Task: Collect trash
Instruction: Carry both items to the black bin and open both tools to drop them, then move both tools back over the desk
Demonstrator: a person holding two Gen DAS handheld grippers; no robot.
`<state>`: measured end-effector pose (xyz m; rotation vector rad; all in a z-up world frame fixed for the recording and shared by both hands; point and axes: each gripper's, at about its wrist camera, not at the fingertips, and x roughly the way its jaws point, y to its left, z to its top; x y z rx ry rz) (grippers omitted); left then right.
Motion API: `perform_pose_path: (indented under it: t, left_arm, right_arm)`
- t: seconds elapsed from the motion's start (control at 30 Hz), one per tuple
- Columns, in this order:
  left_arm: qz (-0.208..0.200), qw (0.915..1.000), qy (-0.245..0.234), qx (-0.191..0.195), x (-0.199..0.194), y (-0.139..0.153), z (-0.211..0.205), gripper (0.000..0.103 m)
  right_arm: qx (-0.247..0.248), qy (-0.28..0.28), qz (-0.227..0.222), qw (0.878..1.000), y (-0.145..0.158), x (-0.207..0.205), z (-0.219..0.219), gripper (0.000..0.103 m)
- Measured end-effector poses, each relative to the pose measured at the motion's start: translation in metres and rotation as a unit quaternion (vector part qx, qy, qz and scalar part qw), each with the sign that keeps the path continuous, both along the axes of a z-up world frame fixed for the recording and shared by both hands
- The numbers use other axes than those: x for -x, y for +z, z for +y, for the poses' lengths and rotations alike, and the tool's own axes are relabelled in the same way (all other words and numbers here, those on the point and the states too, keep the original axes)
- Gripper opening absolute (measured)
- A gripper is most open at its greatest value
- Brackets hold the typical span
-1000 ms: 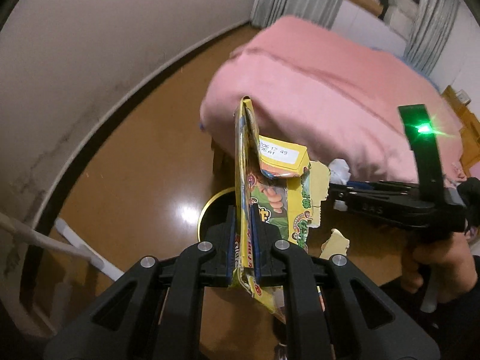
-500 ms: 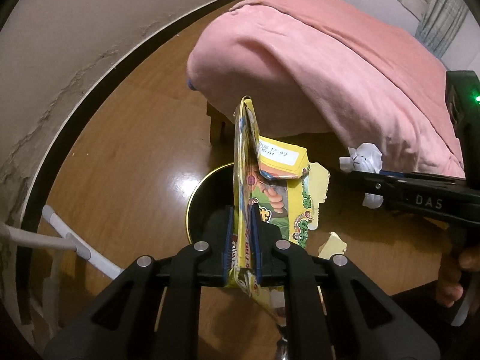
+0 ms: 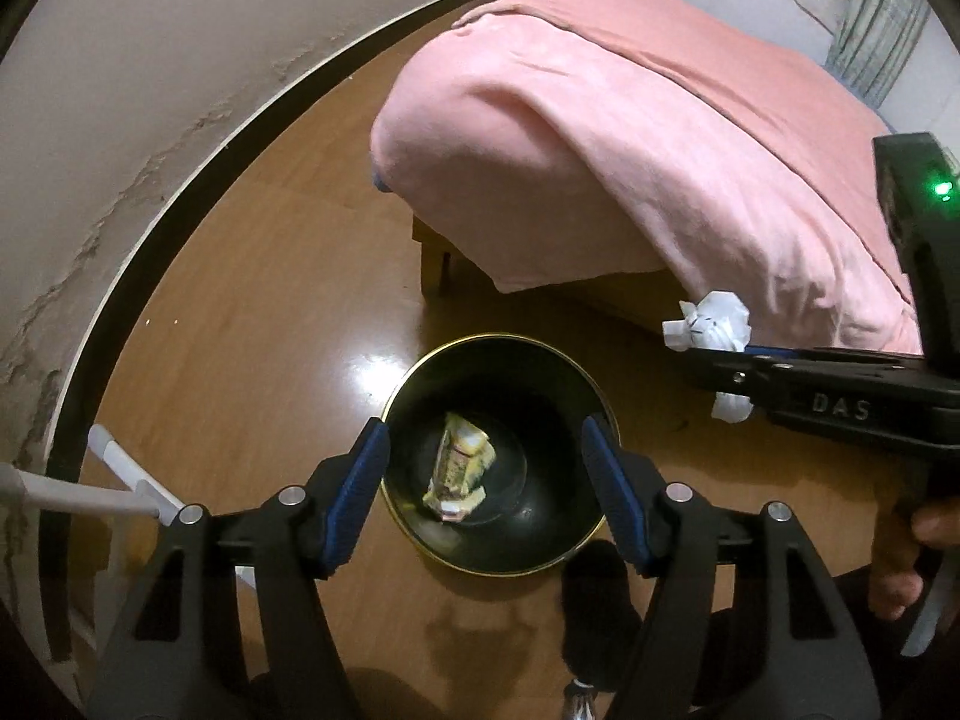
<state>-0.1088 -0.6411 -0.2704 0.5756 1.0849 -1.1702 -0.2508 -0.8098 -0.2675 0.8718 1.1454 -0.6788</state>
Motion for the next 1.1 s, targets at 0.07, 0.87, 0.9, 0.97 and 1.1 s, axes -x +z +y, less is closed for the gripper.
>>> perform_pose_path:
  t: [0.07, 0.87, 0.9, 0.97, 1.1]
  left_arm:
    - [-0.006, 1.0, 0.006, 0.003, -0.003, 0.004, 0.006, 0.069]
    - [-0.068, 0.9959, 0.025, 0.055, 0.013, 0.171, 0.163, 0.092]
    - [-0.082, 0.9945, 0.025, 0.061, 0.014, 0.186, 0.178, 0.093]
    - [-0.119, 0.989, 0.039, 0.079, 0.009, 0.218, 0.221, 0.095]
    - [-0.162, 0.9753, 0.122, 0.087, -0.026, 0.251, 0.312, 0.096]
  right_arm:
    - [0.0, 0.004, -0.002, 1.0, 0.0, -0.003, 0.001, 0.03]
    - [0.12, 0.055, -0.034, 0.991, 0.103, -0.042, 0.072, 0.074]
    - [0.139, 0.07, -0.042, 0.987, 0.124, -0.047, 0.084, 0.074]
    - [0.165, 0.104, -0.062, 0.979, 0.159, -0.06, 0.11, 0.077]
    - [0.187, 0.196, -0.117, 0.955, 0.216, -0.11, 0.182, 0.082]
